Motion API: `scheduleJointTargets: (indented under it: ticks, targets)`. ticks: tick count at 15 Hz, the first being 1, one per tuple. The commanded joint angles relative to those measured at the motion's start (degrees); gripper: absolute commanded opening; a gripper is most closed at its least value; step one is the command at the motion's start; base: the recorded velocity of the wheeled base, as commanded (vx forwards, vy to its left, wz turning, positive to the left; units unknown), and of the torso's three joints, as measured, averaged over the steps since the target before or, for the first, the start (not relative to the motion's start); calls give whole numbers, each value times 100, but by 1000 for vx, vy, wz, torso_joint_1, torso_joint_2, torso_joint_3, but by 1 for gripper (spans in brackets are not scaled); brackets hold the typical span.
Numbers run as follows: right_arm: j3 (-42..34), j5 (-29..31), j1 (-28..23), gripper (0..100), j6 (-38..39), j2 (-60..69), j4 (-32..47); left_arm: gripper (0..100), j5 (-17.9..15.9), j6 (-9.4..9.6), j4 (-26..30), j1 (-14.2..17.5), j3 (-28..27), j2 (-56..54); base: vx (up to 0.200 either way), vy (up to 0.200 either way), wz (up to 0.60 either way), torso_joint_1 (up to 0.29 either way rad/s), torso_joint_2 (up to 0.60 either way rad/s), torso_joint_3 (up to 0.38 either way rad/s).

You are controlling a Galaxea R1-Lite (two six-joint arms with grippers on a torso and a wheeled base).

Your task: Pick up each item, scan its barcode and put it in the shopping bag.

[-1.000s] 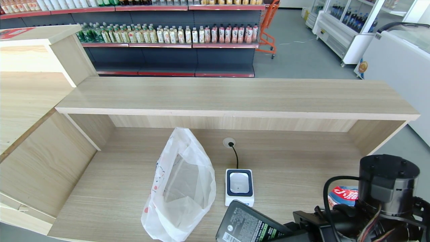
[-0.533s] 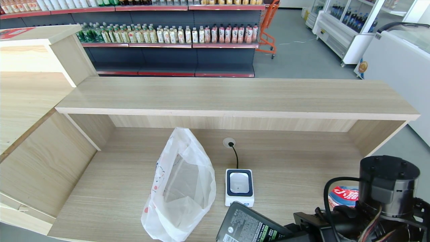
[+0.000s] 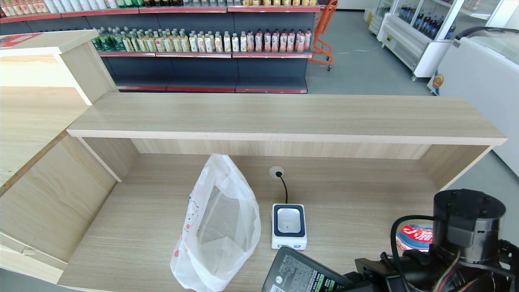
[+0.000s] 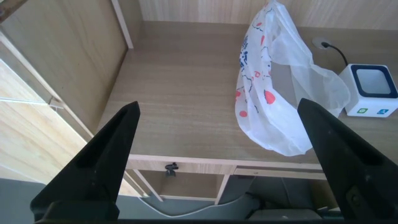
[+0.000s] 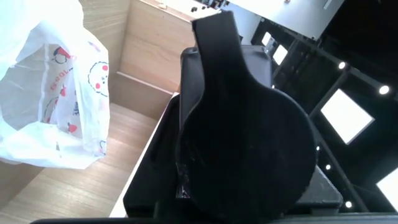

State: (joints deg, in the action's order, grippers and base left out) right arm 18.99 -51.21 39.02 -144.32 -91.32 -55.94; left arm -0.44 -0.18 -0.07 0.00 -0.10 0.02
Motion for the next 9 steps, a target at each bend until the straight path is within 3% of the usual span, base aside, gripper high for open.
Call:
scheduleJointTargets:
  ticks: [1,9]
  targets:
    - [-1,-3,0,0,-8,0,-13,100,0,1,-1,0,1,-2,0,0,0,0,0,0]
    - [8,-3,0,0,27,9,-4,100,0,1,-1,0,1,-2,0,0,0,0,0,0]
